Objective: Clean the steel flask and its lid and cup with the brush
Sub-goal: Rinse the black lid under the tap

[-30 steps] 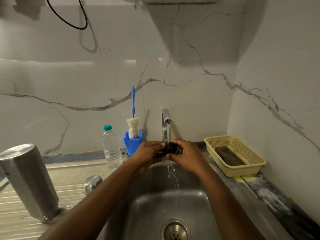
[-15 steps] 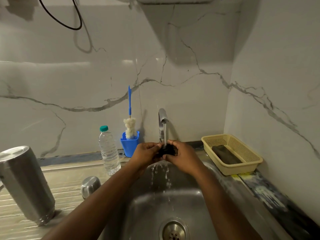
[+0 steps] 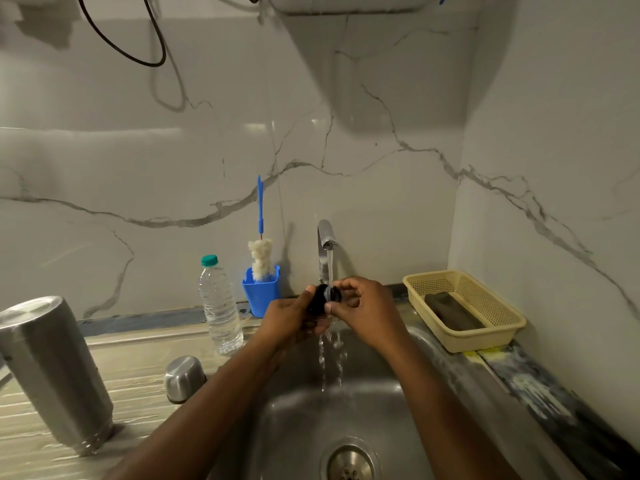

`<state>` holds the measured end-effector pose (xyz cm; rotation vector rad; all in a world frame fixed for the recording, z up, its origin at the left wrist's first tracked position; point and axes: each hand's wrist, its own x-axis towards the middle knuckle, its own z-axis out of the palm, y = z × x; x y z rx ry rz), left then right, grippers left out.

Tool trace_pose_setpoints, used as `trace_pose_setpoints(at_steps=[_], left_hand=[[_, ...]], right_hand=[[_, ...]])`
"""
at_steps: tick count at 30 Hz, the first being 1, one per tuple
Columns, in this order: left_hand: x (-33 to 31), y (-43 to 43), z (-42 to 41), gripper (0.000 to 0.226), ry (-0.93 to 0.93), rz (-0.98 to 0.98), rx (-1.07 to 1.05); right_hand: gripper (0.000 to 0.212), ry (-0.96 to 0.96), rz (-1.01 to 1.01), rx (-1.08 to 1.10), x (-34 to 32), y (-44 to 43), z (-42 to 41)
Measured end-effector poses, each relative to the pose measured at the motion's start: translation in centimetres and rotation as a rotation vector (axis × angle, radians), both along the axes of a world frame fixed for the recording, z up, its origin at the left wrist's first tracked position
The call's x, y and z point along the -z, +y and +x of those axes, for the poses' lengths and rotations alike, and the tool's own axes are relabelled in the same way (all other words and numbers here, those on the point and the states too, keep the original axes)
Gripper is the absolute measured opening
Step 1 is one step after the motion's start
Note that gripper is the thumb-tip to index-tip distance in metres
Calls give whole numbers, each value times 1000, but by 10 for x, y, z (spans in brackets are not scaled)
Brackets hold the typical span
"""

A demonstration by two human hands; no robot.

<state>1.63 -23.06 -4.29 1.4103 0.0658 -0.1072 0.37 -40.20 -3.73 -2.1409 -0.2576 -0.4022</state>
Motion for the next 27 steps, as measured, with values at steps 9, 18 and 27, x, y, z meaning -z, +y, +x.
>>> trace_pose_setpoints(at_steps=[9, 18, 27], left_hand=[[5, 0, -3, 27, 77, -41, 134], [4, 0, -7, 23, 23, 15, 223], [0, -1, -9, 20, -9, 12, 198]], right_hand=[[47, -14, -50, -62, -5, -5, -2], [37, -41, -36, -65, -4, -9, 2], [32, -55, 4, -28, -6, -18, 4]])
